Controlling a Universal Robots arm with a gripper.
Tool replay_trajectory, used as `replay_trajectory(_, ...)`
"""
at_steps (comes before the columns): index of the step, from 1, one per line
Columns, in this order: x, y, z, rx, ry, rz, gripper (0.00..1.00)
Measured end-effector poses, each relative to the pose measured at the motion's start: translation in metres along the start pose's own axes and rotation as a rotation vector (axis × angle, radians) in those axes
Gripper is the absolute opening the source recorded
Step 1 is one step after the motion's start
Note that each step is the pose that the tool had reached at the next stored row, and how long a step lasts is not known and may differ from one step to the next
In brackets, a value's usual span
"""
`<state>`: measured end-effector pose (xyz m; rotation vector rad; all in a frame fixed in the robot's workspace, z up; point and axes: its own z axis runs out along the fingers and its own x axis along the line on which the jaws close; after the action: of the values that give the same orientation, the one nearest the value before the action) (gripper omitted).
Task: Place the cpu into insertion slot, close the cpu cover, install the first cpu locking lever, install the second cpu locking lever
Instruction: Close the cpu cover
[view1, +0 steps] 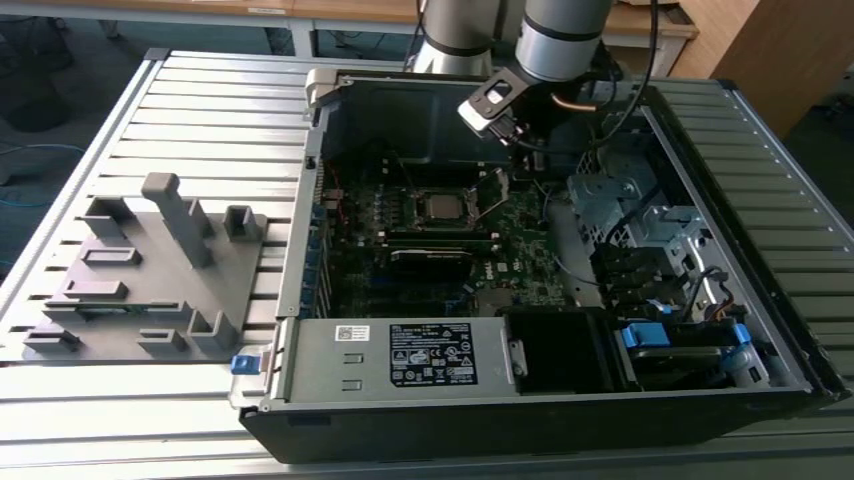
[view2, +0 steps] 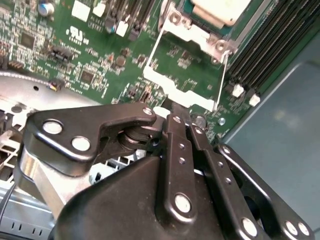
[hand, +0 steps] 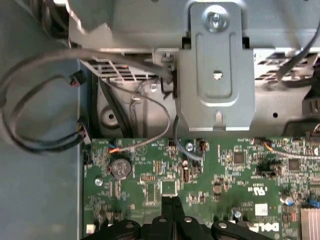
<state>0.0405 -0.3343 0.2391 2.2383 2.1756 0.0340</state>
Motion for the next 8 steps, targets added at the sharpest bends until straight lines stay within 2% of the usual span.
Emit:
replay_trajectory(4,-0.0003,-0.0115,-0.0003,-0.0158,0.0005,0.0,0.1)
replay_trajectory(8,-0.0007,-0.0258,-0.0007,-0.0371,0.0012,0.0,0.1)
